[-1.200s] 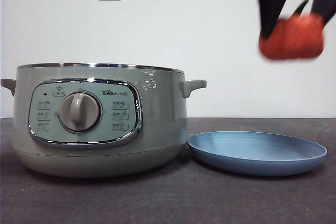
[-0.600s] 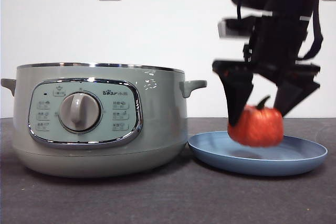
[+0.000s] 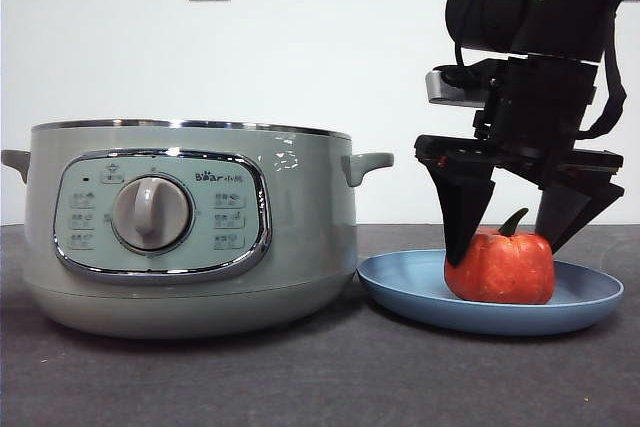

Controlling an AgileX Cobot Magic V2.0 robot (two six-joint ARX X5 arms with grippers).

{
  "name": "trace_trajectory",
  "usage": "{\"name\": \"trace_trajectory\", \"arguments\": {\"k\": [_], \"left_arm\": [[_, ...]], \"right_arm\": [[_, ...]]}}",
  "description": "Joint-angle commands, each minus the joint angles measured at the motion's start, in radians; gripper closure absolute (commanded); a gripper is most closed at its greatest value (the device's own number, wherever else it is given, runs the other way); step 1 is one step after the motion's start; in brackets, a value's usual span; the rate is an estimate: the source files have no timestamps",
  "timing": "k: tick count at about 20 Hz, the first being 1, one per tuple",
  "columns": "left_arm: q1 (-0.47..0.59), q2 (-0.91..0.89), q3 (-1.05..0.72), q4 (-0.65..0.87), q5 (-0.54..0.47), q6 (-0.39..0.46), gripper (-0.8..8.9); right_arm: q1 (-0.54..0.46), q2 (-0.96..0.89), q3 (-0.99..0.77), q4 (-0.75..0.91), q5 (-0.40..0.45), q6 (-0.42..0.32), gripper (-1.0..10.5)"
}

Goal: Take the pumpkin out from the steamer,put the pumpkin in the blue plate,close the lid

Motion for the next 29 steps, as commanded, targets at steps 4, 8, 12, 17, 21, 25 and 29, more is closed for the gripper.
{"name": "trace_trajectory", "arguments": {"k": [4, 8, 12, 17, 21, 25, 29], "left_arm": [[-0.002, -0.011, 0.011, 0.053, 0.002, -0.005, 8.22], [-0.002, -0.003, 0.011, 0.063, 0.053, -0.007, 8.22], [-0.002, 0.059, 0.011, 0.090, 0.130, -0.008, 8.22], [-0.002, 0.217, 0.011, 0.147, 0.239, -0.007, 8.22], [-0.002, 0.352, 0.011, 0.237, 0.268, -0.018, 8.22], [-0.002, 0.452, 0.010, 0.288, 0.346, -0.047, 8.22], [-0.007, 0.529, -0.003, 0.299, 0.362, -0.061, 8.22]], "right_arm": [[0.000, 0.003, -0.010, 0.004, 0.000, 0.009, 4.3], [0.000, -0.059, -0.010, 0.002, 0.000, 0.010, 4.4], [0.001, -0.222, -0.010, 0.001, 0.000, 0.010, 4.4], [0.000, -0.434, -0.010, 0.000, 0.006, 0.009, 4.4], [0.000, -0.552, -0.010, 0.000, 0.006, 0.009, 4.4], [0.000, -0.615, -0.010, 0.000, 0.009, 0.009, 4.4], [0.000, -0.629, -0.010, -0.002, 0.009, 0.009, 4.4]]}}
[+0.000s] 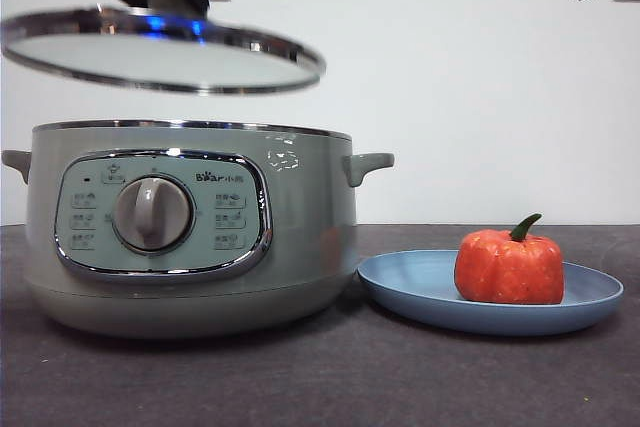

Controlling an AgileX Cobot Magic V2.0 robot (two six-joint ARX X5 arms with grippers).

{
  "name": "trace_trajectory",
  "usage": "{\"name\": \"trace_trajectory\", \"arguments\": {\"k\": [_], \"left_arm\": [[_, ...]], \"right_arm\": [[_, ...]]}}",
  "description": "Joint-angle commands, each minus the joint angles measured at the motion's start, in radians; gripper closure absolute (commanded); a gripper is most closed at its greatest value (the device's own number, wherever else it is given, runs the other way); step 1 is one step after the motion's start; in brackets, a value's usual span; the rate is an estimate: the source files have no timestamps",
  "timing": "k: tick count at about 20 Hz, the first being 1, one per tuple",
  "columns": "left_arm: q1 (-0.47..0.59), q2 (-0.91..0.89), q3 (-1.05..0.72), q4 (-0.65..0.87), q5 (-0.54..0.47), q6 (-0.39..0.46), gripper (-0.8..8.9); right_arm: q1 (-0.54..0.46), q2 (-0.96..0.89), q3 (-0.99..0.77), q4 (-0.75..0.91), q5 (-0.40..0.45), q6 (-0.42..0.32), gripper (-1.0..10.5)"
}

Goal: Take the pumpkin out from the steamer,put the pumpkin in the blue plate,close the lid

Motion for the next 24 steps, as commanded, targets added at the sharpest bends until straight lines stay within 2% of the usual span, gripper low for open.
{"name": "trace_trajectory", "arguments": {"k": [1, 8, 24], "left_arm": [[-0.009, 0.014, -0.015, 0.068, -0.002, -0.023, 8.22], [-0.013, 0.015, -0.108, 0.179, -0.001, -0.040, 8.22], [-0.037, 0.075, -0.110, 0.184, 0.050, -0.063, 8.22]], "right_arm": [[0.000, -0.001, -0.010, -0.002, 0.006, 0.006, 4.4], [0.000, -0.001, -0.010, -0.002, 0.006, 0.006, 4.4], [0.000, -0.001, -0.010, -0.006, 0.005, 0.006, 4.4]]}}
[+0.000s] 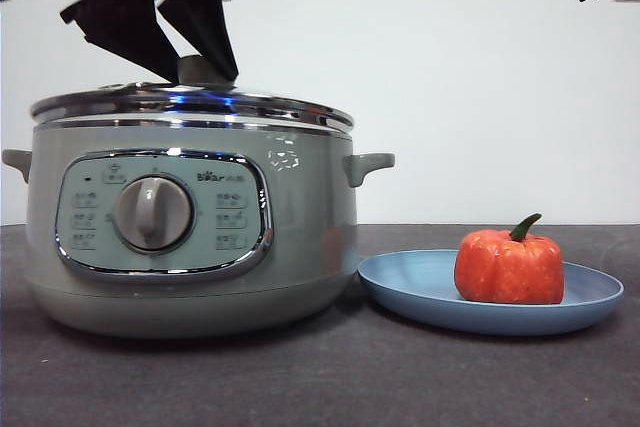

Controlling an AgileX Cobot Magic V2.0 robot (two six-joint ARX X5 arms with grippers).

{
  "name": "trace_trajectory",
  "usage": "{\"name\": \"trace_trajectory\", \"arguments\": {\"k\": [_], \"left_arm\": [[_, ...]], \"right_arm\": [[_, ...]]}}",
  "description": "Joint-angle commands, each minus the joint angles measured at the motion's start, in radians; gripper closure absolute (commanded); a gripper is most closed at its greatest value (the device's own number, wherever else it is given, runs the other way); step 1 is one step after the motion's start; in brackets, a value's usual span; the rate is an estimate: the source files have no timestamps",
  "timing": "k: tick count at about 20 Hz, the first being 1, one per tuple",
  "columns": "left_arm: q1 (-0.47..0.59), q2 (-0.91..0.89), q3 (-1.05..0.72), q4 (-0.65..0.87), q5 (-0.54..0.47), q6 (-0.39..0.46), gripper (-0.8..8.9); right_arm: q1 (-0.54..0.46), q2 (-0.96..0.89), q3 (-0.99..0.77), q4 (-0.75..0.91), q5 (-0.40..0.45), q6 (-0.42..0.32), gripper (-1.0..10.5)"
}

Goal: Take the pumpkin out from the steamer,put the pumpkin in the blue plate,close the lid

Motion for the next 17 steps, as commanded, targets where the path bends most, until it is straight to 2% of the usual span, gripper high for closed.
{"name": "trace_trajectory", "arguments": {"k": [1, 4, 7, 17], "left_arm": [[-0.019, 0.004, 0.006, 0.021, 0.002, -0.005, 8.22], [-0.023, 0.005, 0.006, -0.013, -0.009, 0.000, 8.22], [-0.023, 0.005, 0.006, -0.044, -0.110, 0.027, 8.22], [-0.023, 0.010, 0.006, 0.006, -0.098, 0.024, 8.22]], "right_arm": [[0.000, -0.002, -0.010, -0.004, 0.002, 0.006, 4.4], [0.000, -0.002, -0.010, -0.021, 0.002, 0.006, 4.4], [0.000, -0.002, -0.010, -0.021, 0.002, 0.006, 4.4], [0.000, -0.002, -0.010, -0.036, 0.001, 0.006, 4.4]]}}
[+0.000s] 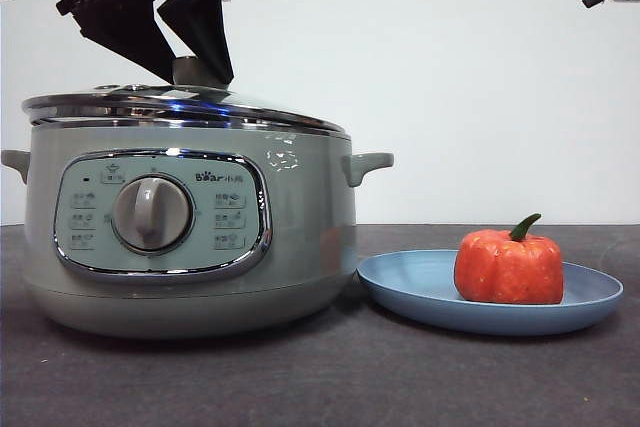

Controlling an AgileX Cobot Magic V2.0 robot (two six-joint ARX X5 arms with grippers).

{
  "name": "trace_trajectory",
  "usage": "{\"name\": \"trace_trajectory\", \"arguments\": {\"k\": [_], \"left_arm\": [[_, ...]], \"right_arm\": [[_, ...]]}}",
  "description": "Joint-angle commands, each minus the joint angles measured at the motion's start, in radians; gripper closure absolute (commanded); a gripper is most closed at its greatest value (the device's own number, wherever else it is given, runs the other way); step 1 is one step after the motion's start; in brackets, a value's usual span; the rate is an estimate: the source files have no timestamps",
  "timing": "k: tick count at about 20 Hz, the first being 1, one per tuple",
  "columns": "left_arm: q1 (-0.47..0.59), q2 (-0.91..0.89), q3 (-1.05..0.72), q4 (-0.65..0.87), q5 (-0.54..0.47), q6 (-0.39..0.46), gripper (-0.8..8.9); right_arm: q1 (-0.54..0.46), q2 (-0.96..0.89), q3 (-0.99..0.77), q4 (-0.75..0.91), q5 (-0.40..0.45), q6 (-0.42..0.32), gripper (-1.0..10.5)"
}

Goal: Take the pumpkin out from the steamer,put the pumpkin in the blue plate,close the lid

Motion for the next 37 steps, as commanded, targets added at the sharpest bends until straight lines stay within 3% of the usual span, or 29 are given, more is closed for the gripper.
{"name": "trace_trajectory", "arguments": {"k": [1, 6, 9, 15, 16, 18, 19, 21, 29, 31, 33, 34, 37], "left_arm": [[-0.002, 0.010, -0.005, 0.032, -0.003, 0.018, 8.22], [-0.008, 0.032, -0.005, 0.032, -0.002, 0.007, 8.22], [-0.013, 0.037, -0.005, 0.041, 0.048, -0.027, 8.22], [-0.014, 0.042, -0.005, 0.031, 0.016, -0.031, 8.10], [-0.014, 0.042, -0.005, 0.022, 0.016, -0.031, 7.67], [-0.014, 0.042, -0.005, 0.008, 0.016, -0.031, 4.80], [-0.014, 0.042, -0.005, 0.006, 0.017, -0.031, 4.16], [-0.014, 0.039, -0.005, 0.000, 0.016, -0.031, 4.09], [-0.014, -0.117, -0.004, -0.157, 0.017, -0.031, 4.09], [-0.014, -0.175, -0.005, -0.228, 0.018, -0.031, 4.16], [-0.014, -0.240, -0.005, -0.299, 0.019, -0.030, 6.29], [-0.015, -0.276, -0.005, -0.322, 0.018, -0.020, 7.88], [-0.024, -0.366, -0.005, -0.327, -0.056, 0.043, 8.22]], "right_arm": [[0.000, -0.002, -0.010, -0.001, 0.001, 0.006, 4.4], [0.000, -0.002, -0.010, -0.006, 0.001, 0.006, 4.4], [0.000, -0.002, -0.010, -0.008, -0.001, 0.006, 4.4], [0.000, -0.002, -0.010, -0.014, -0.001, 0.006, 4.4], [0.000, -0.002, -0.010, -0.021, -0.001, 0.006, 4.4], [0.000, -0.002, -0.010, -0.028, -0.001, 0.006, 4.4], [0.000, -0.002, -0.010, -0.030, -0.001, 0.006, 4.4], [0.000, -0.002, -0.010, -0.032, -0.002, 0.006, 4.4], [0.002, -0.028, -0.010, -0.055, -0.008, 0.005, 4.5], [0.002, -0.047, -0.010, -0.091, -0.007, 0.005, 5.9], [0.003, -0.074, -0.012, -0.114, -0.006, 0.005, 8.0], [0.008, -0.095, -0.017, -0.110, -0.005, 0.003, 8.9], [0.042, -0.187, -0.074, -0.011, 0.002, 0.002, 9.6]]}}
